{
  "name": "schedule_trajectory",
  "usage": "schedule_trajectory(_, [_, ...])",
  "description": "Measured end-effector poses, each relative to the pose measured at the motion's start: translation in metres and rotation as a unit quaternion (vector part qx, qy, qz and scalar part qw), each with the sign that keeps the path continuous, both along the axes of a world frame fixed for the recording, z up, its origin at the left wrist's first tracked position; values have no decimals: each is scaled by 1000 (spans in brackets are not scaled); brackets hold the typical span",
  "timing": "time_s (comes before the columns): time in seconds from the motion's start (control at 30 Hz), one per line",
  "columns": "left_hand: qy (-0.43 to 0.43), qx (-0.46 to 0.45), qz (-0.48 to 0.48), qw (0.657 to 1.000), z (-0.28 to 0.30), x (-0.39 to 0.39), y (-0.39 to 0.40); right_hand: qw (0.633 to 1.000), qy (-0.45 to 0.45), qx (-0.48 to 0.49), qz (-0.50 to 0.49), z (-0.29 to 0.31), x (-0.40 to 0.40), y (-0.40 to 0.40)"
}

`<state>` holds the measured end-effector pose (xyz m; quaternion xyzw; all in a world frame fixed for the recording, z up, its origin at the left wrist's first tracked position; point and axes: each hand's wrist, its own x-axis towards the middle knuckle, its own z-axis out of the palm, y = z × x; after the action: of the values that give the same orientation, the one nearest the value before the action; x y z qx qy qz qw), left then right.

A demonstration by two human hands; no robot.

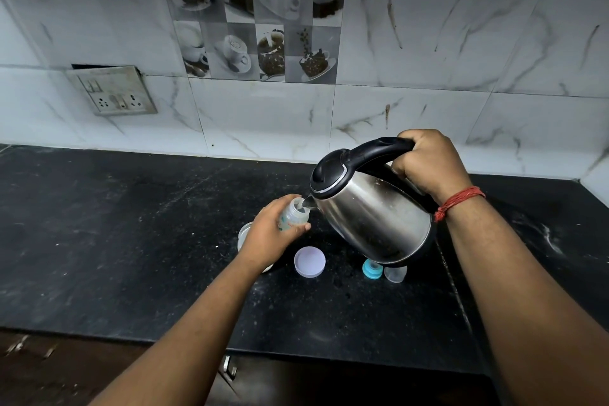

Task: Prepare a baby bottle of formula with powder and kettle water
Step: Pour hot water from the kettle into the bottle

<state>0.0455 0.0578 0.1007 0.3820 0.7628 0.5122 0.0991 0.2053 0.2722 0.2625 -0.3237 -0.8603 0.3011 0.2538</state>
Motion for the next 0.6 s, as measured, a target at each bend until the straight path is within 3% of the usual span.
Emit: schedule_trajectory(0.6, [4,-11,-3,1000,0,2,3,1000,-21,-1,5,4,0,2])
